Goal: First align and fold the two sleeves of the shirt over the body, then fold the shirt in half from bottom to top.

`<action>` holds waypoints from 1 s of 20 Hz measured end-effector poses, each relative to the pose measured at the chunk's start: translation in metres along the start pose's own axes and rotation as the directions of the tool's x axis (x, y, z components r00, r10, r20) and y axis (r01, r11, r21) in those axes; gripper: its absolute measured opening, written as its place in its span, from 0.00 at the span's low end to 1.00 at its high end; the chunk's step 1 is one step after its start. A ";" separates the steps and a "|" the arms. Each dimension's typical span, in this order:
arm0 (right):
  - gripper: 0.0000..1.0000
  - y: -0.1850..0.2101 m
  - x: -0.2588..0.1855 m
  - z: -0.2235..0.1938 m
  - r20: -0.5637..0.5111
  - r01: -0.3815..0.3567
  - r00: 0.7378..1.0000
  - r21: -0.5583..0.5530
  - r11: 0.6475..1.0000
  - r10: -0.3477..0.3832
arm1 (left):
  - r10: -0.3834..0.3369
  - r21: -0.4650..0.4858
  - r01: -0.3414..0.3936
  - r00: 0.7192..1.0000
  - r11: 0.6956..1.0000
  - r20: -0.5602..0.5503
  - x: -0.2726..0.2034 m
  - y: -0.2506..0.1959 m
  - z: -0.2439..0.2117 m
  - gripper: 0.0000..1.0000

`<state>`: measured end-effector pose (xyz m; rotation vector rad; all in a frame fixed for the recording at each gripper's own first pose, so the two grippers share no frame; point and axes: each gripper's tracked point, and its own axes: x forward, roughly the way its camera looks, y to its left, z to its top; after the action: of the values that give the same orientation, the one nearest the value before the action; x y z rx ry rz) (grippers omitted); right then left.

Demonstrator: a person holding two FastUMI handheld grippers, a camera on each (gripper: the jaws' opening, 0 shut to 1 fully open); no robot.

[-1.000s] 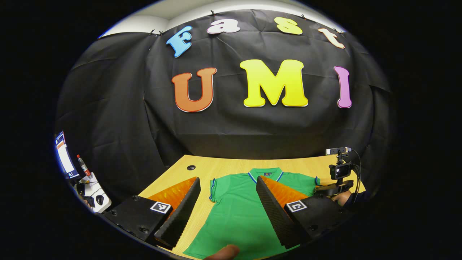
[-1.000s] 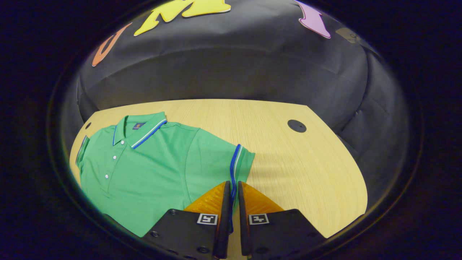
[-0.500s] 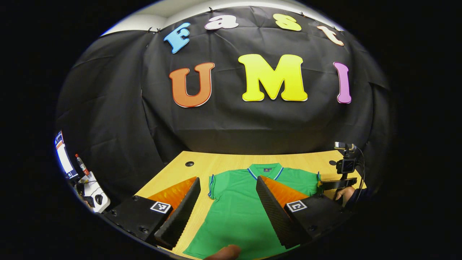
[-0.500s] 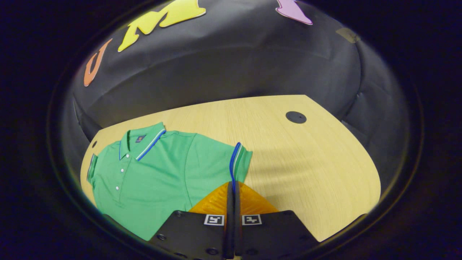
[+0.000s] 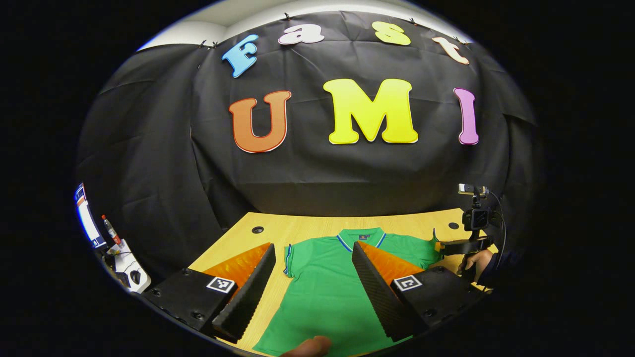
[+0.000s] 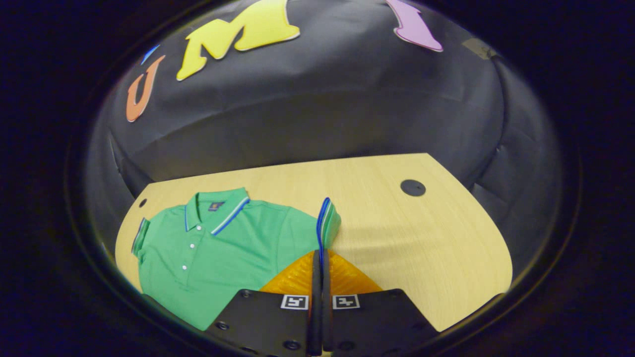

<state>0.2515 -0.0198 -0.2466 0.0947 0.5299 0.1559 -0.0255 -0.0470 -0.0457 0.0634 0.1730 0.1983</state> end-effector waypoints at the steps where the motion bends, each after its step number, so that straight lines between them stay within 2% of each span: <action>1: 0.03 0.010 -0.003 0.004 0.013 -0.022 1.000 -0.034 0.999 0.023 | 0.004 -0.006 -0.004 1.000 1.000 -0.002 -0.001 0.002 -0.003 1.00; 5: 0.07 0.058 -0.010 -0.003 0.013 -0.121 0.992 -0.179 0.976 0.125 | 0.035 -0.018 -0.035 0.999 0.999 -0.030 -0.006 0.014 -0.016 1.00; 8: 0.00 0.088 -0.012 -0.011 0.009 -0.168 0.985 -0.228 0.959 0.174 | 0.064 -0.027 -0.065 0.997 0.998 -0.049 -0.012 0.026 -0.022 1.00; 9: 0.03 0.097 -0.012 -0.014 0.008 -0.180 0.982 -0.232 0.956 0.187 | 0.073 -0.028 -0.074 0.996 0.997 -0.050 -0.012 0.030 -0.023 1.00; 10: 0.00 0.103 -0.012 -0.018 0.004 -0.188 0.981 -0.236 0.953 0.195 | 0.081 -0.029 -0.082 0.995 0.996 -0.052 -0.015 0.033 -0.024 1.00; 12: 0.03 0.113 -0.008 -0.029 -0.016 -0.200 0.979 -0.246 0.949 0.202 | 0.096 -0.035 -0.098 0.994 0.995 -0.054 -0.018 0.040 -0.026 1.00; 13: 0.00 0.117 -0.006 -0.037 -0.032 -0.203 0.979 -0.250 0.947 0.201 | 0.101 -0.038 -0.103 0.993 0.994 -0.057 -0.020 0.043 -0.028 1.00; 14: 0.03 0.120 -0.003 -0.044 -0.049 -0.205 0.979 -0.253 0.945 0.200 | 0.104 -0.041 -0.107 0.992 0.993 -0.069 -0.023 0.045 -0.030 1.00; 15: 0.00 0.122 0.001 -0.048 -0.059 -0.201 0.980 -0.257 0.945 0.192 | 0.110 -0.044 -0.113 0.991 0.993 -0.077 -0.025 0.048 -0.033 1.00; 16: 0.05 0.121 0.000 -0.050 -0.064 -0.190 0.982 -0.258 0.947 0.179 | 0.113 -0.049 -0.117 0.990 0.992 -0.079 -0.027 0.053 -0.034 1.00; 18: 0.08 0.123 -0.003 -0.046 -0.055 -0.184 0.983 -0.228 0.956 0.176 | 0.121 -0.054 -0.126 0.989 0.991 -0.090 -0.028 0.060 -0.037 1.00; 20: 0.09 0.123 -0.010 -0.041 -0.041 -0.171 0.985 -0.211 0.962 0.166 | 0.119 -0.051 -0.124 0.988 0.991 -0.095 -0.028 0.068 -0.040 1.00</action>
<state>0.2067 0.1011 -0.2608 -0.0725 0.5247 0.3797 -0.0729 0.0156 -0.0749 0.0086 0.2553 0.3276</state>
